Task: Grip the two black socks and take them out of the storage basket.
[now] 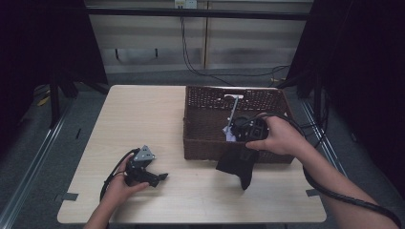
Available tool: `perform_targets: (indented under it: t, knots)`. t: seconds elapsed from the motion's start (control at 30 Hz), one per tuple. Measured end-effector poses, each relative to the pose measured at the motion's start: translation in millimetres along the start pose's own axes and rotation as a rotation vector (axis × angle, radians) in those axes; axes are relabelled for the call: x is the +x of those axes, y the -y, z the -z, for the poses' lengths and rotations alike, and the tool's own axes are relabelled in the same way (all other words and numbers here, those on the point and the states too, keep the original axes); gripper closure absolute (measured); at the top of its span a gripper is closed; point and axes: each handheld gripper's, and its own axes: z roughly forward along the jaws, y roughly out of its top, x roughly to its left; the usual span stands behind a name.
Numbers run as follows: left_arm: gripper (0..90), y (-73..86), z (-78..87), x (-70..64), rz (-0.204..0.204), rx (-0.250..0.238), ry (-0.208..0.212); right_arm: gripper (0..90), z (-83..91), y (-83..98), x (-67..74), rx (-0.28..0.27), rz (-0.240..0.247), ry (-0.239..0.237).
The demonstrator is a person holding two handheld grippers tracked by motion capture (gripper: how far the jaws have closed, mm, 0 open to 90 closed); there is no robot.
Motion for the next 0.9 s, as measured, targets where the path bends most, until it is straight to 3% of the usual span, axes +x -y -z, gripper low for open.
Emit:
perform_targets:
  t: [0.17, 0.33, 0.4, 0.63, 0.77, 0.8, 0.9]
  knots:
    - [7.9, 0.1, -0.1, -0.1, 0.0, -0.001, -0.002, 82.4, -17.7, -0.7, -3.0, 0.016, -0.009, -0.013]
    - [7.8, 0.1, -0.1, -0.1, 0.0, -0.001, -0.002, 72.7, -33.1, 0.7, -5.6, 0.025, -0.011, -0.016]
    - [7.8, 0.0, 0.0, -0.1, -0.001, -0.001, -0.002, 65.1, -30.9, 2.2, -4.7, 0.016, -0.02, -0.011]
    - [7.8, 0.1, -0.1, -0.2, 0.0, -0.001, -0.002, 58.8, -10.8, 8.2, -8.0, -0.031, -0.035, 0.012]
    - [7.8, 0.0, 0.0, -0.2, 0.001, 0.0, -0.002, 54.2, 4.4, 12.6, -21.5, -0.073, -0.081, 0.047]
    - [7.8, 0.0, 0.0, -0.2, 0.002, -0.001, -0.001, 53.2, 9.9, 13.6, -31.4, -0.088, -0.111, 0.072]
    - [7.8, -0.1, 0.2, -0.1, 0.001, 0.002, 0.0, 52.8, 12.6, 14.2, -43.6, -0.103, -0.15, 0.089]
